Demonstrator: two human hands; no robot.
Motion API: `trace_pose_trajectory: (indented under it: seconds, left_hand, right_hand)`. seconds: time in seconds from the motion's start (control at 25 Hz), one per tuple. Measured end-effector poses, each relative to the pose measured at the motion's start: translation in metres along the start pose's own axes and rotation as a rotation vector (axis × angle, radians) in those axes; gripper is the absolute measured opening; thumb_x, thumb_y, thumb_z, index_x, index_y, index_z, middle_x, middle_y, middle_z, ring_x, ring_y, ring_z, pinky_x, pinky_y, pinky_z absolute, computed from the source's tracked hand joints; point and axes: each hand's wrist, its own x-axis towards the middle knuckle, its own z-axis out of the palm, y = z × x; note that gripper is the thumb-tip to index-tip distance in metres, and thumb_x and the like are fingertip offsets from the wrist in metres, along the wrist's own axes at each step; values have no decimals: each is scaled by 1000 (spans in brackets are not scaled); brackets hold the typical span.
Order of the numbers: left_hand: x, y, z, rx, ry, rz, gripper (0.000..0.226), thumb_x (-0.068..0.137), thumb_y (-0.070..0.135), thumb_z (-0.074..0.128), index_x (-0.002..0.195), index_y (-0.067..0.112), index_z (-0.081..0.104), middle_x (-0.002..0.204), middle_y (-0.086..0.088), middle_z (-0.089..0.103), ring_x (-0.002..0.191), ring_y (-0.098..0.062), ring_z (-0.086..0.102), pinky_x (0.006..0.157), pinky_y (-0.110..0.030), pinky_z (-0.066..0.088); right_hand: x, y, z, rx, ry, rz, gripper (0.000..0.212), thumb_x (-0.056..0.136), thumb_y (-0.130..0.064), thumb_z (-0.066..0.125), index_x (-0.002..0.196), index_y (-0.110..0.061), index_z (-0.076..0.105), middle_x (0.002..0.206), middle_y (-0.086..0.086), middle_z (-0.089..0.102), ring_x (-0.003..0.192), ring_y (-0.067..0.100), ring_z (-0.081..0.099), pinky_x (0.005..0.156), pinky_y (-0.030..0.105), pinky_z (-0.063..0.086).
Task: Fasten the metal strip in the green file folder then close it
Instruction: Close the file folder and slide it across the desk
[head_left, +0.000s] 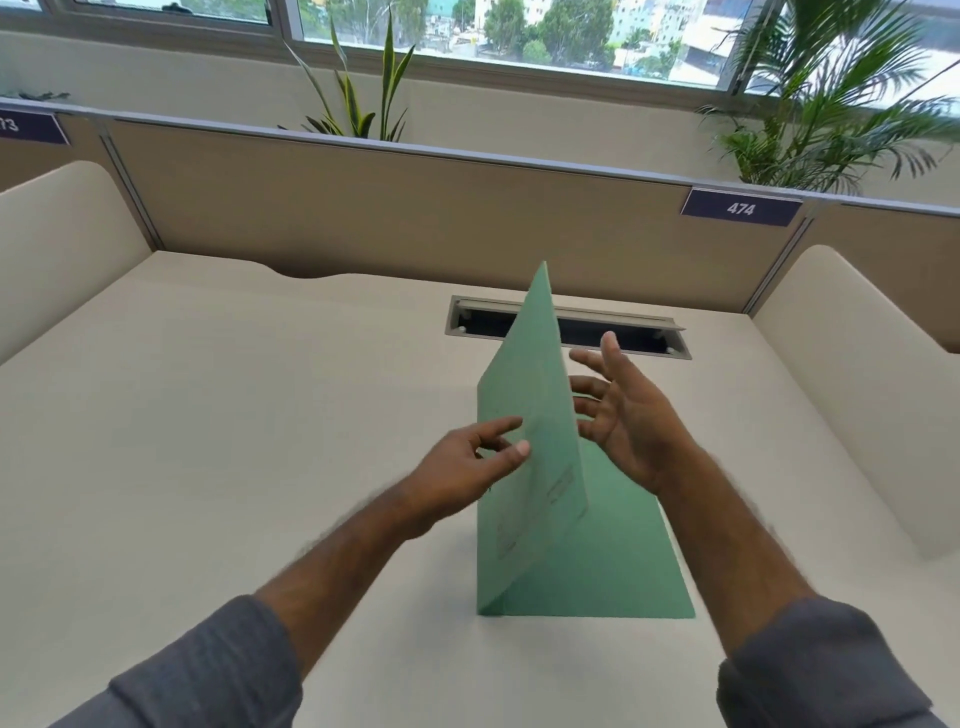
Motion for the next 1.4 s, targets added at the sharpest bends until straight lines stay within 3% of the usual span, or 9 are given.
trace_pose_trajectory:
  seconds: [0.12, 0.24, 0.52, 0.72, 0.84, 1.0, 1.16, 1.28, 1.4]
  left_hand:
    - [9, -23, 9, 108, -9, -71, 69, 84, 54, 65, 145, 29, 43, 121, 4, 58, 98, -10, 63, 72, -22, 50]
    - [15, -44, 5, 264, 126, -171, 74, 83, 51, 68, 145, 21, 42, 136, -6, 55, 109, -18, 60, 84, -31, 49]
    - [11, -77, 5, 361, 151, -361, 86, 76, 43, 75, 146, 14, 35, 141, -13, 52, 114, -26, 60, 91, -40, 55]
    - [3, -85, 7, 548, 213, -404, 88, 72, 47, 74, 144, 17, 33, 136, -14, 44, 122, -32, 51, 101, -45, 49]
    - [-1, -87, 4, 500, 231, -391, 86, 74, 43, 74, 145, 17, 34, 135, -14, 49, 121, -32, 54, 101, -45, 49]
    - [-3, -85, -7, 134, 271, -413, 75, 78, 28, 77, 140, 12, 40, 126, -11, 65, 102, -27, 68, 80, -36, 56]
    - [-7, -82, -9, -148, 246, -408, 31, 82, 16, 74, 112, 15, 65, 105, -7, 77, 76, -14, 75, 57, -24, 54]
    - [-15, -84, -6, -257, 196, -291, 47, 83, 7, 71, 120, 34, 60, 92, 1, 80, 79, -18, 77, 57, -25, 59]
    - [-20, -84, -2, -404, 53, -201, 69, 85, -8, 61, 121, 51, 53, 106, 1, 78, 95, -29, 75, 70, -42, 63]
  right_hand:
    - [-8, -8, -24, -176, 39, 18, 44, 90, -23, 65, 132, -17, 55, 119, 23, 67, 99, 37, 70, 81, 51, 59]
    - [-13, 0, -45, -144, 144, 68, 55, 88, 8, 55, 133, -24, 56, 112, 19, 72, 91, 41, 73, 68, 50, 63]
    - [-8, 56, -69, -205, 325, 150, 63, 82, 17, 54, 133, -21, 58, 106, 19, 74, 91, 41, 72, 82, 53, 60]
    - [-7, 108, -77, -416, 395, 249, 62, 78, 16, 59, 131, -17, 59, 98, 17, 74, 78, 30, 73, 70, 35, 60]
    - [-7, 131, -75, -594, 421, 303, 53, 74, 8, 63, 123, -12, 62, 103, 11, 74, 85, 27, 72, 79, 40, 60]
    - [-4, 140, -63, -837, 491, 301, 43, 70, -14, 71, 112, -17, 60, 109, 7, 70, 97, 31, 67, 89, 47, 55]
    - [-1, 142, -60, -982, 521, 340, 56, 71, -33, 75, 121, -15, 57, 118, 14, 55, 111, 36, 56, 94, 46, 52]
    - [0, 145, -62, -966, 528, 349, 65, 72, -37, 76, 130, -17, 55, 123, 14, 48, 116, 36, 52, 98, 49, 49]
    - [1, 145, -62, -936, 530, 349, 74, 72, -43, 77, 136, -16, 51, 128, 13, 47, 121, 36, 50, 101, 51, 45]
